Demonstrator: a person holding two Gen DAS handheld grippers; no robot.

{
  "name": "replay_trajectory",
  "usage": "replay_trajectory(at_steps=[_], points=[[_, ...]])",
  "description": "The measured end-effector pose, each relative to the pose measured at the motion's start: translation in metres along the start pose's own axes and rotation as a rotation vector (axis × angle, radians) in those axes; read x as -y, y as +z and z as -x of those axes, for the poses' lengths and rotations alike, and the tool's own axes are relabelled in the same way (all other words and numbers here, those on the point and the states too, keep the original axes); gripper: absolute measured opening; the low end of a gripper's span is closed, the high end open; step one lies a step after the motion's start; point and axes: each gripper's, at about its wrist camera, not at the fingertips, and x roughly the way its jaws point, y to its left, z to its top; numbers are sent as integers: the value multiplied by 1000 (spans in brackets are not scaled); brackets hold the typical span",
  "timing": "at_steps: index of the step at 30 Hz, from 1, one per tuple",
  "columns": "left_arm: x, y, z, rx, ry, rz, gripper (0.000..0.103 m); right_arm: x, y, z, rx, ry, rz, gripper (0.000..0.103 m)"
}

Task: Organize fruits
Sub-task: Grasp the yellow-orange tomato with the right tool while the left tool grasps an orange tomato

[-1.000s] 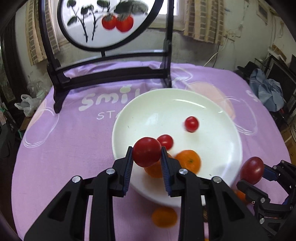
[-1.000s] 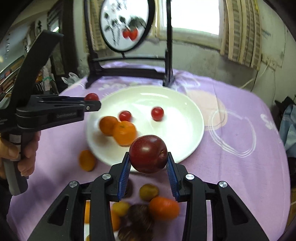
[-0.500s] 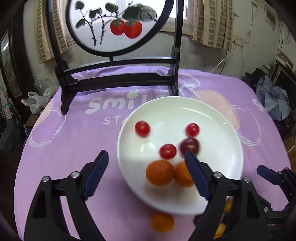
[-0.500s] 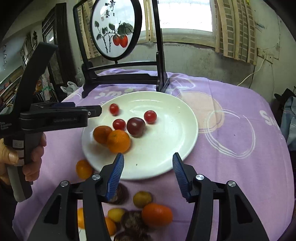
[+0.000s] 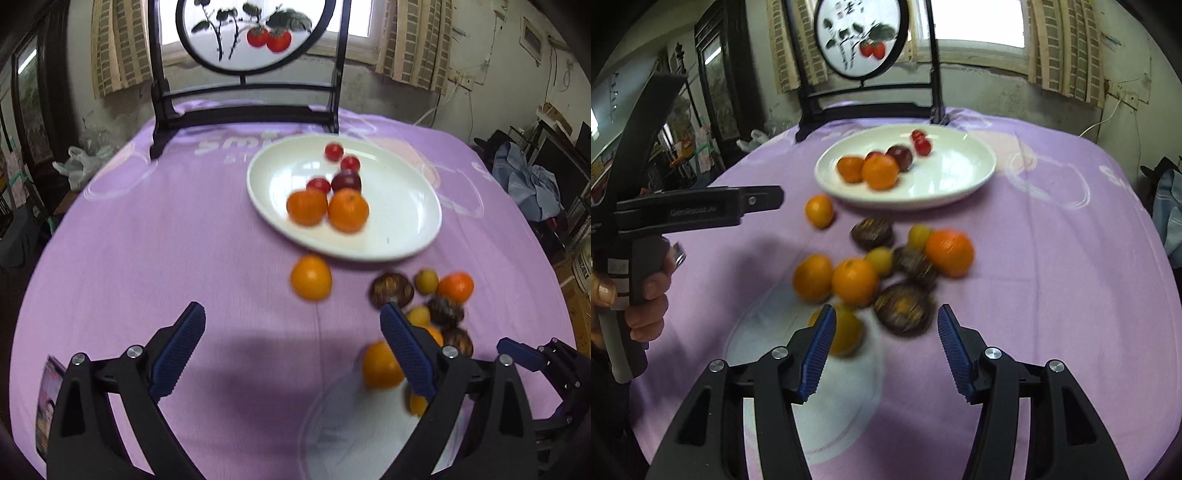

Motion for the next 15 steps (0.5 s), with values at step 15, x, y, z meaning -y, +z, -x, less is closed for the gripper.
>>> replay_trajectory(at_steps=[15], points=[[-14, -28, -12, 41, 39, -31, 93, -43, -8, -44, -98, -97, 3, 42]])
